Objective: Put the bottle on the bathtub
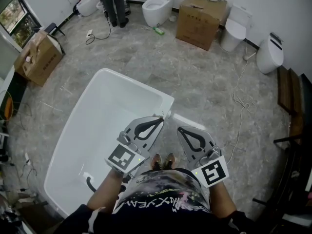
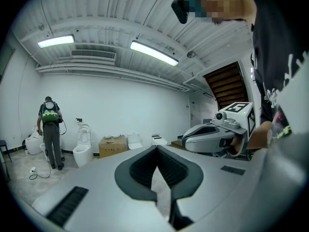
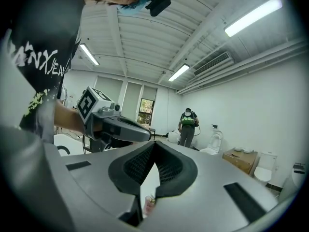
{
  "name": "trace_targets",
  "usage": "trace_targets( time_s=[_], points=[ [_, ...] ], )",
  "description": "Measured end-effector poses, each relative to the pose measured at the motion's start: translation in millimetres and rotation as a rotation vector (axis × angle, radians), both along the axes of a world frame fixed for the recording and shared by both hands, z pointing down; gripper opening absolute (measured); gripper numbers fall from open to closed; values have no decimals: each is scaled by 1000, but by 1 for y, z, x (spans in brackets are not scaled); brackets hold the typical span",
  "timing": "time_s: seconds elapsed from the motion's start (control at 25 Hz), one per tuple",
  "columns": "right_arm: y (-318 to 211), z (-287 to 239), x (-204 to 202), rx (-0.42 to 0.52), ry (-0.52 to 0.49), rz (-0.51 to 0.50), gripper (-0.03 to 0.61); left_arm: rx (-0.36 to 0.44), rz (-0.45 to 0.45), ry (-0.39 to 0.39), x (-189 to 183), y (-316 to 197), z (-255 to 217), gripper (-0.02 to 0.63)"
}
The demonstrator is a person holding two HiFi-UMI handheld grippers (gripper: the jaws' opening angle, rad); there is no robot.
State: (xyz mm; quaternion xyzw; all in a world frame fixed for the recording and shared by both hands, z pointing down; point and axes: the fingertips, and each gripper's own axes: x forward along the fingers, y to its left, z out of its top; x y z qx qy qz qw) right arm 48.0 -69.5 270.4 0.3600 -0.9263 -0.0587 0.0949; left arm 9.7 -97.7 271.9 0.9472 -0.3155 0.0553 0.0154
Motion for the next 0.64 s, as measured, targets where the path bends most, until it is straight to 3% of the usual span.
trace_targets(
  time_s=[0.64],
  points=[
    [-33, -8, -4, 21, 8, -23, 0, 7, -17, 4, -3, -34, -6, 14]
  ],
)
